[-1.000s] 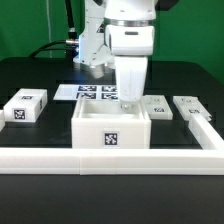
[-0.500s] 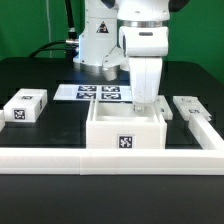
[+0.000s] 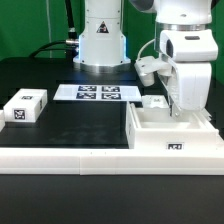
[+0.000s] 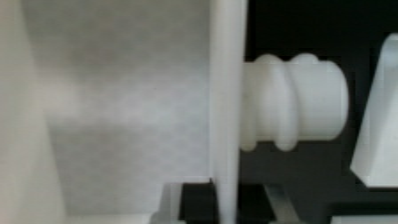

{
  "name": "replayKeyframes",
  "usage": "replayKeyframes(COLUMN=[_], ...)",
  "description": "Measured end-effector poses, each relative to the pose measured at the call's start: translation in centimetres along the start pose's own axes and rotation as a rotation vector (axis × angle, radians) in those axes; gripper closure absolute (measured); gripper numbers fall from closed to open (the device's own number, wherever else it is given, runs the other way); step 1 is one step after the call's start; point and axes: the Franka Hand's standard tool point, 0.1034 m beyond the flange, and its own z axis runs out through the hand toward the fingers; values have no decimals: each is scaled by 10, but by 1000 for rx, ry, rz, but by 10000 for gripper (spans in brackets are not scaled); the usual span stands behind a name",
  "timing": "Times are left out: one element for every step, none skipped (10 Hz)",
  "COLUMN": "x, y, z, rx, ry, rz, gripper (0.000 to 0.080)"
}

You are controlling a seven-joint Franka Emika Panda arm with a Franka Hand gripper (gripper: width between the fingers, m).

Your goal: Assemble cabinet

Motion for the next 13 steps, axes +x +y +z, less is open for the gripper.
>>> replayKeyframes(x=[0,0,-1,-1,-1,-1,-1,-2,-2,-2,-2,-2,-1], y=[0,0,0,0,0,0,0,0,0,0,0,0,-1], z=[0,0,0,0,0,0,0,0,0,1,1,1,-1], rx=[0,0,1,1,1,1,1,1,1,1,1,1,0], ry=[0,0,-1,-1,-1,-1,-1,-1,-1,-1,-1,-1,-1], rz=[20,20,20,21,21,22,22,22,22,22,23,23,33], gripper=[764,764,764,586,449,258,258,101,101,22,4,1,1])
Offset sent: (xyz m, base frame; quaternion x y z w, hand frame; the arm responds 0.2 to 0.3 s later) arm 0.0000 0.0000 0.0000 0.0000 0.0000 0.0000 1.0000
